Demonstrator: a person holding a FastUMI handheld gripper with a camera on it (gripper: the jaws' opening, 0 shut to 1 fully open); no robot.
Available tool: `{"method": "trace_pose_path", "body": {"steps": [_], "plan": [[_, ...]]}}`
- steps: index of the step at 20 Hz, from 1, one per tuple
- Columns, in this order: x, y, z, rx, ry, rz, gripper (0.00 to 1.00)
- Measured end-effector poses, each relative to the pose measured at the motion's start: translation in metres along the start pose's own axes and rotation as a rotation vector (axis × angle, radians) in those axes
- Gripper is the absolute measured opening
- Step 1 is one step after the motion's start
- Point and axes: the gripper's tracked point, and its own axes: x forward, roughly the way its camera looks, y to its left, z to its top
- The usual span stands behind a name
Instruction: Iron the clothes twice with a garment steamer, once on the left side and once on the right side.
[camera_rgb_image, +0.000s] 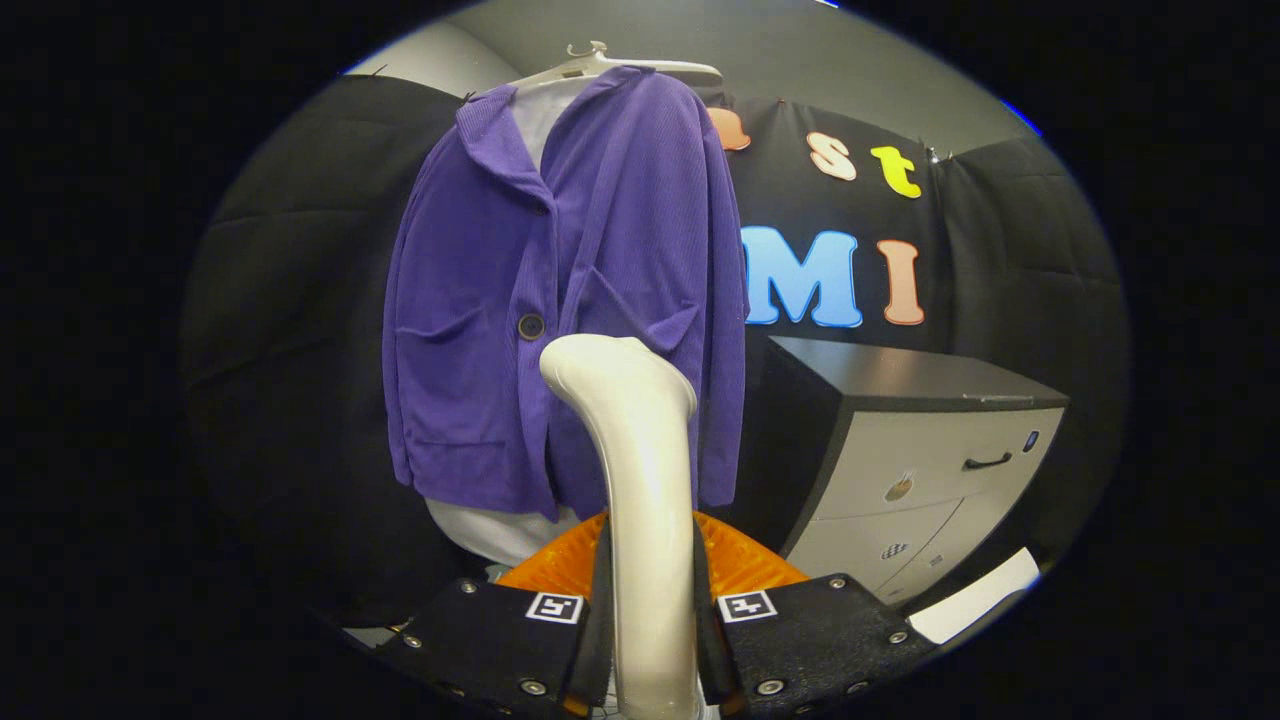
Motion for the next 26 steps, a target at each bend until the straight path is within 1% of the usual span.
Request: {"method": "trace_pose_path", "body": {"steps": [4, 6, 8, 10, 12, 14, 18, 22, 26], "plan": [[0.000, 0.003, -0.036, -0.010, 0.066, 0.002, 0.35], [-0.007, 0.005, -0.041, -0.018, 0.073, 0.003, 0.34], [-0.015, 0.007, -0.030, -0.013, 0.046, 0.012, 0.35], [-0.027, 0.011, -0.002, -0.008, -0.029, 0.024, 0.35], [-0.036, 0.012, 0.037, -0.011, -0.120, 0.024, 0.34], [-0.046, 0.019, 0.075, 0.005, -0.186, 0.044, 0.34], [-0.065, 0.038, 0.167, 0.014, -0.338, 0.082, 0.34], [-0.070, 0.068, 0.248, 0.008, -0.451, 0.121, 0.34], [-0.064, 0.105, 0.309, -0.026, -0.518, 0.158, 0.34]]}}
